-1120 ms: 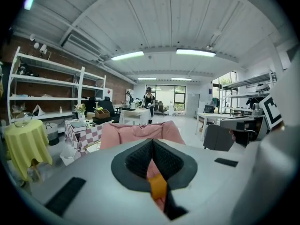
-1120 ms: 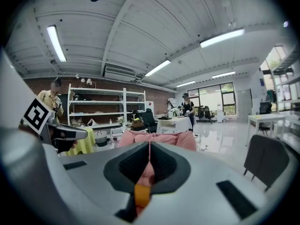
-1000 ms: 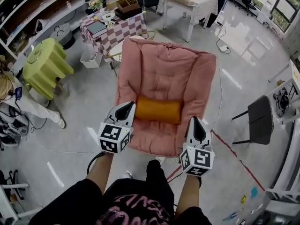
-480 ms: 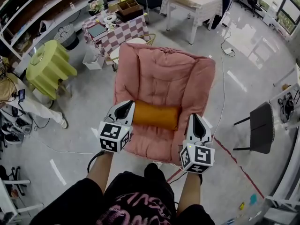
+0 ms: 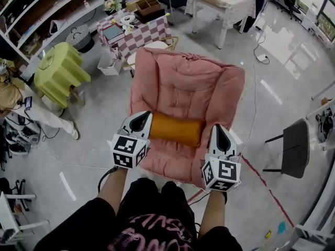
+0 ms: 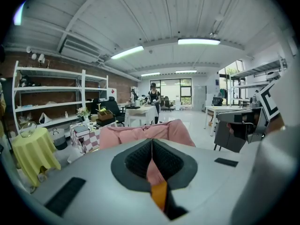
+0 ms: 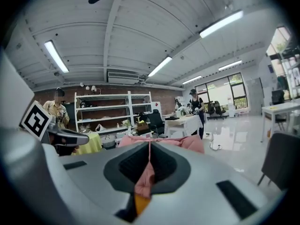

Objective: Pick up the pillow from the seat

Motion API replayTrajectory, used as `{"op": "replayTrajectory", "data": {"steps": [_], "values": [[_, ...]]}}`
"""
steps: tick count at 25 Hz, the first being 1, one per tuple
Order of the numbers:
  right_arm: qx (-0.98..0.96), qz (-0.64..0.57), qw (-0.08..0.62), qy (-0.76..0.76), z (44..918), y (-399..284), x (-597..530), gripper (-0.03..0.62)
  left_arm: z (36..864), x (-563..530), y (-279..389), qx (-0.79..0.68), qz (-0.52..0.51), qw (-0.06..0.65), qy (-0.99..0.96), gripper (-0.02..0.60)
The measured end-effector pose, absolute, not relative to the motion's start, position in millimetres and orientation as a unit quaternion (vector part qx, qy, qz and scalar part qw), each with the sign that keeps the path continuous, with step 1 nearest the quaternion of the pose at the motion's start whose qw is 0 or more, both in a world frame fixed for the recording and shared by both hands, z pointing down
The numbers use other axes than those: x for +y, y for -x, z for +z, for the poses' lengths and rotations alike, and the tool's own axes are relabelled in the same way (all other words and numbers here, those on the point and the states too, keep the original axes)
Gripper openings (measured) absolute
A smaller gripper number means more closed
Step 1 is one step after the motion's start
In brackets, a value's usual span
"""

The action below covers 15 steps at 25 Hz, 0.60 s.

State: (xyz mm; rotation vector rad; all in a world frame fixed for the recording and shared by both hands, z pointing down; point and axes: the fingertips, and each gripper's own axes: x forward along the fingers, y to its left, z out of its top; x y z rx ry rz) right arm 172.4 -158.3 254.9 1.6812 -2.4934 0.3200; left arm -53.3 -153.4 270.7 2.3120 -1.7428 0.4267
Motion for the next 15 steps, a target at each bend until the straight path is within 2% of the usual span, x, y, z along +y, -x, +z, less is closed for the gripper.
{"op": "replayTrajectory", "data": {"steps": [15], "values": [[-0.83,0.103,0.072,-0.543,260,-157,-158,0.021,272,-151,65,-0.598,0.141,0.114,-0.781,0.011]]}}
